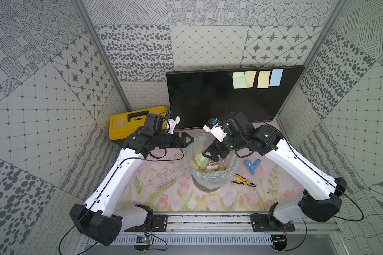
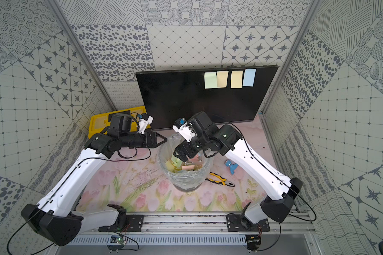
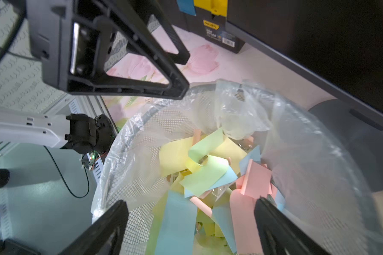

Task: Remove the sticky note from the monitor
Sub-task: Place the sticky note in the trash bin, then tear off the sticky note from the monitor.

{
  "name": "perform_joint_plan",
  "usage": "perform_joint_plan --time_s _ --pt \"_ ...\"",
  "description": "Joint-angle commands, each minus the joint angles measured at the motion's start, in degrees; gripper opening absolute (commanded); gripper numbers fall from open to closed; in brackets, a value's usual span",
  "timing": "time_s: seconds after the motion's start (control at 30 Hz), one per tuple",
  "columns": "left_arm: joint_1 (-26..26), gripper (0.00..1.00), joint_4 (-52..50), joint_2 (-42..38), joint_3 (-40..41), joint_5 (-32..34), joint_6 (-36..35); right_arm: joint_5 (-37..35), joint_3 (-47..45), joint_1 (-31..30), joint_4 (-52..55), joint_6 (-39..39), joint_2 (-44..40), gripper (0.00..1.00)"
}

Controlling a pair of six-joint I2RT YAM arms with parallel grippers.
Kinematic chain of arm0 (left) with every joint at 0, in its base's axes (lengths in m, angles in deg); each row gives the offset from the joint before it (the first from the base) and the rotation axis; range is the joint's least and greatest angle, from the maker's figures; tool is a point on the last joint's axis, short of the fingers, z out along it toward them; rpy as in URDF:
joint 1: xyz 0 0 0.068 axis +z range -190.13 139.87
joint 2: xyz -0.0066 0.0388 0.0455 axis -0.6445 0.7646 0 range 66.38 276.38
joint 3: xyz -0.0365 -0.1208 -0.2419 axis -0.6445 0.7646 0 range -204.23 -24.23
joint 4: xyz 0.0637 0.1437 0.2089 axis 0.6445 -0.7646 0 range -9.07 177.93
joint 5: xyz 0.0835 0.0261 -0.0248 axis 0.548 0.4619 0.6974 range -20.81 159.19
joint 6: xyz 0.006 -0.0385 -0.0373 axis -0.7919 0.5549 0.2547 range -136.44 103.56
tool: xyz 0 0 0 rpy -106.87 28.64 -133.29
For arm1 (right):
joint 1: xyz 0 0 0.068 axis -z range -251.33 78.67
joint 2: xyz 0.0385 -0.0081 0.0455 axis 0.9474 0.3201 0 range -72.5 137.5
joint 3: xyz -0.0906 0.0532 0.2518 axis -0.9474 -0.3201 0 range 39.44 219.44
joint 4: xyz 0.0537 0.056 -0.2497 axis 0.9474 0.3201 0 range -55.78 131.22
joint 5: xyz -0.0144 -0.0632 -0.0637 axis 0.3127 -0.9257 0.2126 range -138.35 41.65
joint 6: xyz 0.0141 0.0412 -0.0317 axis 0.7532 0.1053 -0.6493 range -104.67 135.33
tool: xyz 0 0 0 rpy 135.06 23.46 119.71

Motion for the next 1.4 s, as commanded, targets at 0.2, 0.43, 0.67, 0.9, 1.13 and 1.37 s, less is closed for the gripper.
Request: perform_joint_plan --time_s 0.2,0.43,0.67,0.9,1.13,1.37 --pt "-0.26 0.99 20.22 -3.84 -0.01 14.75 -2.17 -0.22 -1.00 9.61 -11.29 7.75 -10.28 0.97" --pt "-0.32 0.99 20.84 -4.33 -2.67 16.28 -2.34 4.03 -9.94 20.27 -17.00 13.50 -18.82 0.97" --pt "-0.40 0.99 21.02 -3.31 -2.37 17.89 -0.86 14.70 -19.67 37.15 -20.83 18.30 -23.53 0.97" --pt "-0.36 0.99 19.75 -2.37 -2.11 17.98 0.16 24.47 -28.81 52.18 -29.93 23.40 -25.66 0.97" --pt "-0.34 0.98 14.92 0.44 -3.98 13.74 1.88 36.10 -38.01 63.93 -49.89 38.09 -25.34 0.97" --pt "-0.34 0.92 14.81 1.59 -2.30 11.27 5.36 40.27 -43.73 69.91 -70.16 53.47 -21.48 0.97"
